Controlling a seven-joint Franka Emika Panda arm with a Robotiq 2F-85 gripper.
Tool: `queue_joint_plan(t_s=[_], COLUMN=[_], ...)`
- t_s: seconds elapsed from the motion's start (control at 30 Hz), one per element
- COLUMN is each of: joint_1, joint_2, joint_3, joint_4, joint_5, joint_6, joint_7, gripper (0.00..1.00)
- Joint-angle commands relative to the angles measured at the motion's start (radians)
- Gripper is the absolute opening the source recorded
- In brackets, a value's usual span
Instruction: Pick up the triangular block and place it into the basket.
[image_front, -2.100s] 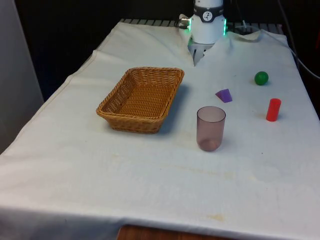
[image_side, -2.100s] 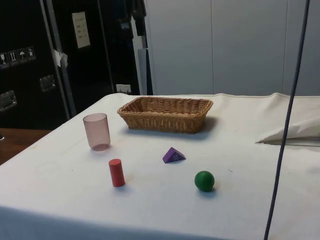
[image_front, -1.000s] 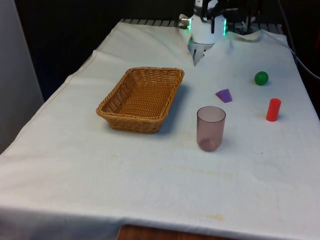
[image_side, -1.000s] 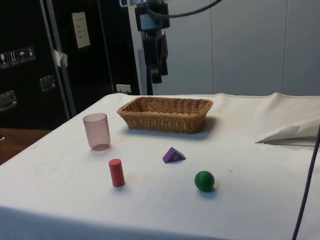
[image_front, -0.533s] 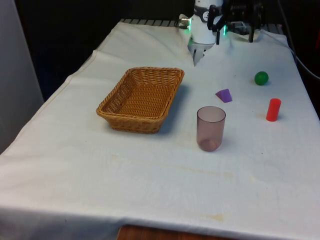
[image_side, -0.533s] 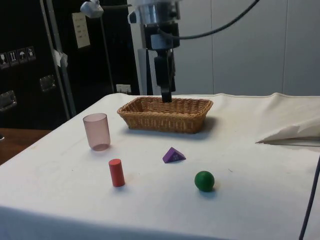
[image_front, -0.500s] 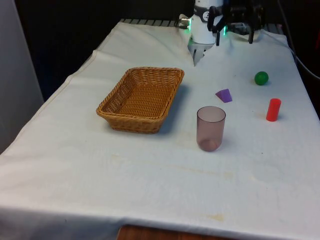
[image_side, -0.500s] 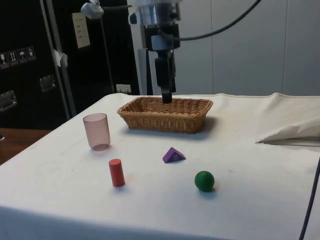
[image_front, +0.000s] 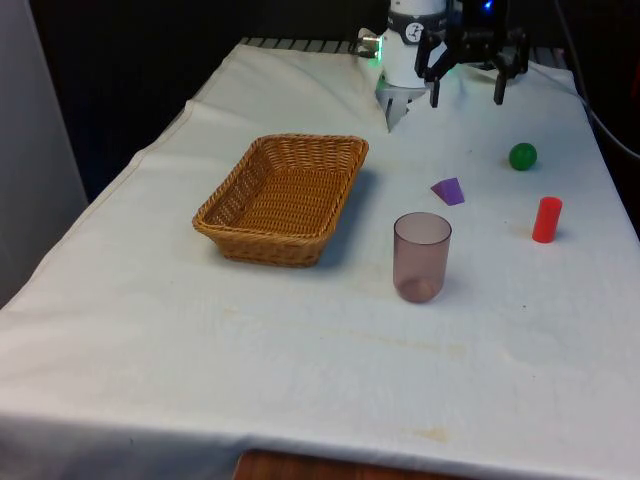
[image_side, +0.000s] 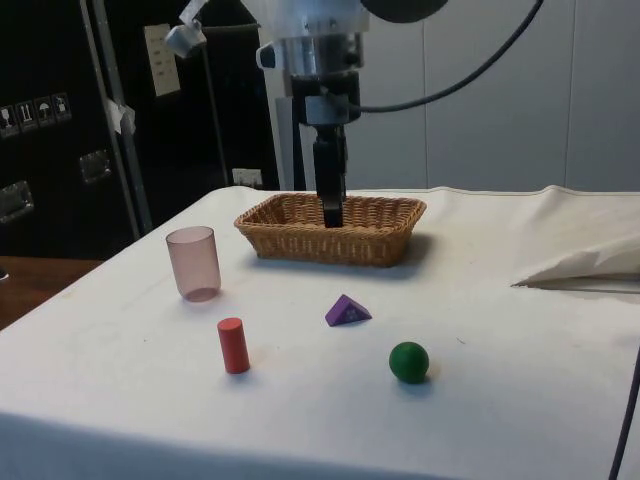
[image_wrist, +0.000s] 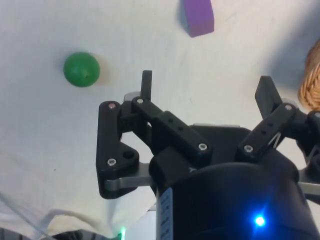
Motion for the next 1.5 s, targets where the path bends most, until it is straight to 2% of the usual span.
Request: queue_joint_plan(t_s=[0.0, 0.03, 0.23, 0.3, 0.33, 0.37, 0.6, 0.63, 0.67, 0.87, 0.9, 0.93, 1.17, 1.2, 1.23, 1.3, 1.47], joint_1=[0.0, 0.0, 0.001, 0.0, 0.0, -0.001, 0.0, 0.0, 0.0, -0.001, -0.001, -0.001, 0.005, -0.001, 0.005, 0.007, 0.003], joint_2=[0.003, 0.015, 0.043, 0.047, 0.046, 0.065, 0.137, 0.137, 0.145, 0.206, 0.196, 0.214, 0.271, 0.265, 0.277, 0.29, 0.323], joint_3=[0.001, 0.007, 0.023, 0.025, 0.026, 0.026, 0.023, 0.025, 0.022, 0.011, 0.019, 0.008, -0.012, 0.002, -0.015, -0.021, -0.03], joint_4=[-0.003, -0.009, -0.022, -0.023, -0.019, -0.026, -0.028, -0.027, -0.028, -0.024, -0.025, -0.023, -0.021, -0.024, -0.02, -0.019, -0.016], joint_5=[-0.005, -0.04, -0.067, -0.07, -0.045, -0.072, -0.072, -0.056, -0.073, -0.078, -0.057, -0.079, -0.089, -0.061, -0.091, -0.098, -0.093], joint_6=[0.008, 0.033, 0.064, 0.069, 0.054, 0.084, 0.146, 0.139, 0.153, 0.204, 0.187, 0.211, 0.275, 0.263, 0.283, 0.298, 0.335], joint_7=[0.0, 0.022, 0.026, 0.026, 0.005, 0.02, 0.005, -0.004, 0.004, -0.01, -0.018, -0.012, -0.014, -0.03, -0.013, -0.011, -0.023], gripper=[1.0, 1.0, 1.0, 1.0, 1.0, 1.0, 1.0, 1.0, 1.0, 1.0, 1.0, 1.0, 1.0, 1.0, 1.0, 1.0, 1.0])
